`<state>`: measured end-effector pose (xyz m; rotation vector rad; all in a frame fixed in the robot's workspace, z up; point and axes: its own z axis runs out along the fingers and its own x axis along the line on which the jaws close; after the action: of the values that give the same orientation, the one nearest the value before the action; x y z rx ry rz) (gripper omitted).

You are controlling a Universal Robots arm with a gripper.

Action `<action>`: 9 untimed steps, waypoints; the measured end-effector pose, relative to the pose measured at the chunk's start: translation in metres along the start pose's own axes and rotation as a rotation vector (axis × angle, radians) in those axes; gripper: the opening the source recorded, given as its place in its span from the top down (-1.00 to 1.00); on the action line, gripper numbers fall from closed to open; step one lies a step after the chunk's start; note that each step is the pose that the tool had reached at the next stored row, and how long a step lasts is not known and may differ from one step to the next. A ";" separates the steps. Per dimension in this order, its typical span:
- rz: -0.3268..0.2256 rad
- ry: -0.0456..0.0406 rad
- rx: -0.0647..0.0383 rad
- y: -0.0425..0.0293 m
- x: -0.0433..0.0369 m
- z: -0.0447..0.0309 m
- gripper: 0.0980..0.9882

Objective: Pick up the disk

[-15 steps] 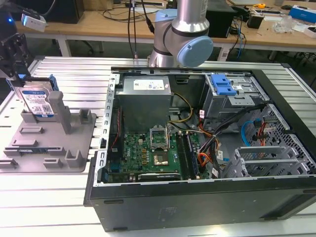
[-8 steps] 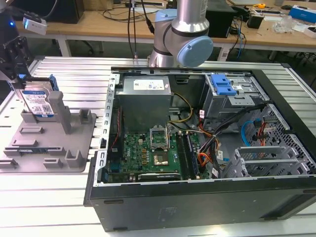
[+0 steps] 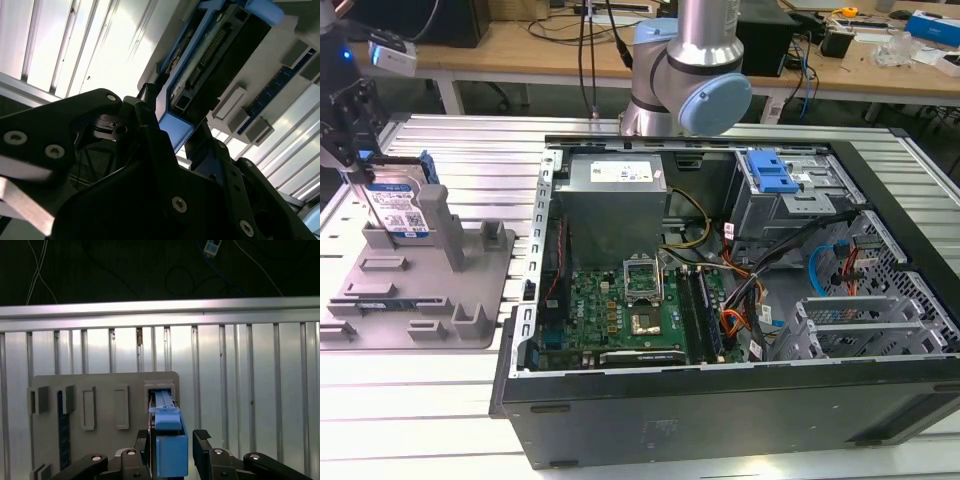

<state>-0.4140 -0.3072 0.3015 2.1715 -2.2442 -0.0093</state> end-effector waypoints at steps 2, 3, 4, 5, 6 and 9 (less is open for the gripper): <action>0.000 0.0000 0.000 0.0000 0.0000 0.0014 0.14; 0.000 0.0000 0.000 0.0000 0.0000 0.0020 0.14; 0.000 0.0000 0.000 -0.0001 0.0000 0.0027 0.14; 0.000 0.0000 0.000 -0.0001 0.0000 0.0033 0.14; 0.000 0.0001 0.000 -0.0001 0.0000 0.0042 0.14; 0.000 0.0001 0.000 -0.0001 0.0000 0.0056 0.14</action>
<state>-0.4140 -0.3073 0.2960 2.1713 -2.2441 -0.0094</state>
